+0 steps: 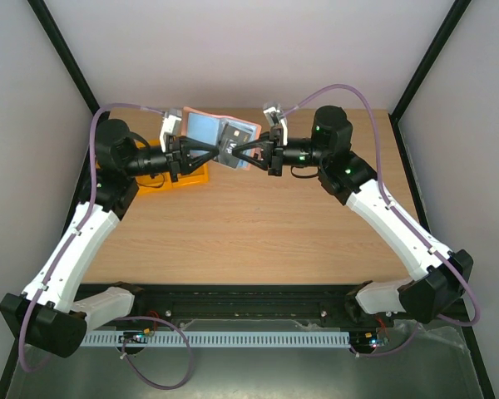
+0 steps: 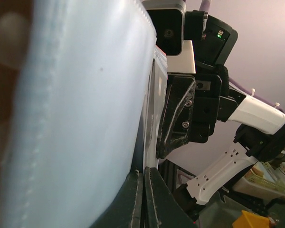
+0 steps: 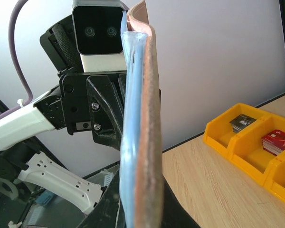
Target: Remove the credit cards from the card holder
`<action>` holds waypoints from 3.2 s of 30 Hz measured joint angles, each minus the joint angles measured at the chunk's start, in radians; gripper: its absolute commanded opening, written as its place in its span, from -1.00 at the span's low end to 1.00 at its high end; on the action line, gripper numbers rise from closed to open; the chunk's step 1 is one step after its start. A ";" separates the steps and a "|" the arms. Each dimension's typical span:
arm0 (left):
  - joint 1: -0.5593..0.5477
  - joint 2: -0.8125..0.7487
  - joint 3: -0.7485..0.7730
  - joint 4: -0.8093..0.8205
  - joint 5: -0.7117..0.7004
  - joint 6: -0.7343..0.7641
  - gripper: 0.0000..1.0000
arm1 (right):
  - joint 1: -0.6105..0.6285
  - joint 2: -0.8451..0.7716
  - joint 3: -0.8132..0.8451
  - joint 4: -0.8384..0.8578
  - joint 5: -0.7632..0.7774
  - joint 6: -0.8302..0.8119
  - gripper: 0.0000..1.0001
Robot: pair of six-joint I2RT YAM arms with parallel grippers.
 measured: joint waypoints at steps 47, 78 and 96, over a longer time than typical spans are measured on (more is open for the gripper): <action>0.107 -0.068 -0.058 0.011 -0.002 -0.008 -0.94 | -0.072 -0.003 -0.029 -0.009 -0.092 -0.004 -0.97; 0.863 0.591 0.458 -0.934 -0.620 0.950 -0.94 | -0.201 0.054 -0.061 -0.231 -0.003 -0.139 -0.97; 0.734 1.020 0.906 -1.289 -0.882 1.642 -0.94 | -0.201 0.116 0.006 -0.259 -0.006 -0.153 -0.97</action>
